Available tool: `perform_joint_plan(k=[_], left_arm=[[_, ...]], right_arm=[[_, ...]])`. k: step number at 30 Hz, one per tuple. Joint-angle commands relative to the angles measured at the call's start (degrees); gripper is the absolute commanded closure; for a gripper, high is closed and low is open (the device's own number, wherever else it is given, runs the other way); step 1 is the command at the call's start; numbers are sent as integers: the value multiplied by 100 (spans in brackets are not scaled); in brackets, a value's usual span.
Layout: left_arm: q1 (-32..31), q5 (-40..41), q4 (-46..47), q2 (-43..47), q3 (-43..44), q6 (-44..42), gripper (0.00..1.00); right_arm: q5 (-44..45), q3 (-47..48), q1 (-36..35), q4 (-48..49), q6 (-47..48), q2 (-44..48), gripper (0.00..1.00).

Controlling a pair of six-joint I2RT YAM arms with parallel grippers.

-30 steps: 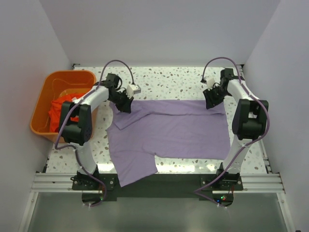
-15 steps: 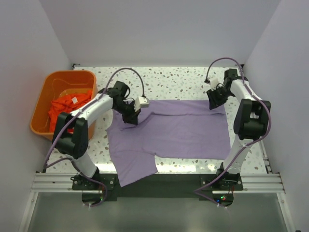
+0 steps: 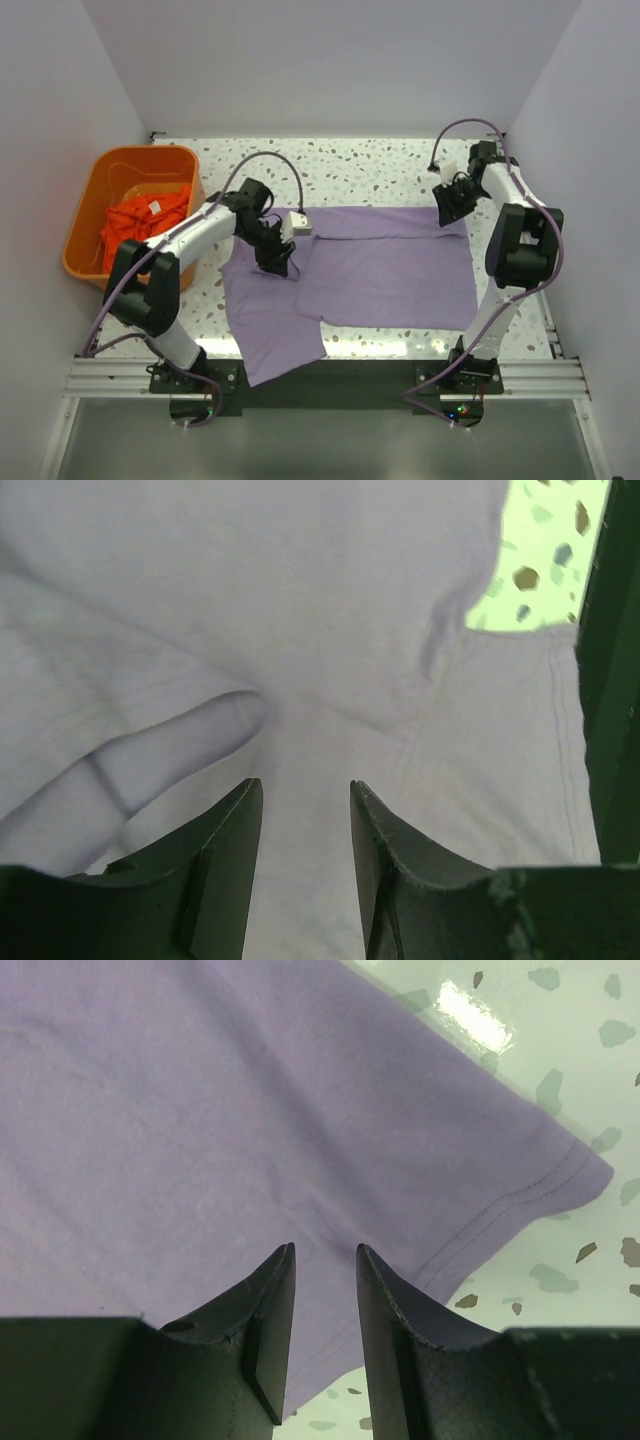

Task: Fold and stack the t-shirts
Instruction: Fold the tshirt

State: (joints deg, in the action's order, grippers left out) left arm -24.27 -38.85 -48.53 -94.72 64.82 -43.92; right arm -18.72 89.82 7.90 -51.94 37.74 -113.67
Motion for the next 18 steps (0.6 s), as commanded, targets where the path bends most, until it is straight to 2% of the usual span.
perform_joint_plan(k=[1,4,6,9,18], left_arm=[[519,-184,711,-36,443,672,53],[879,279,1134,-598,952,1428,51],[915,474,1040,-1020,1225,1518,51],[977,475,645,-1268,1578,1264,48],[1003,563,248,-1190,1034,605,50]], right_arm=[[26,229,10,-88,50,-68,65],[26,202,18,-53,-3,-77,66],[18,229,18,-79,-29,-68,65],[-105,299,-8,-193,-12,-42,65],[-834,369,-561,-360,-389,240,65]])
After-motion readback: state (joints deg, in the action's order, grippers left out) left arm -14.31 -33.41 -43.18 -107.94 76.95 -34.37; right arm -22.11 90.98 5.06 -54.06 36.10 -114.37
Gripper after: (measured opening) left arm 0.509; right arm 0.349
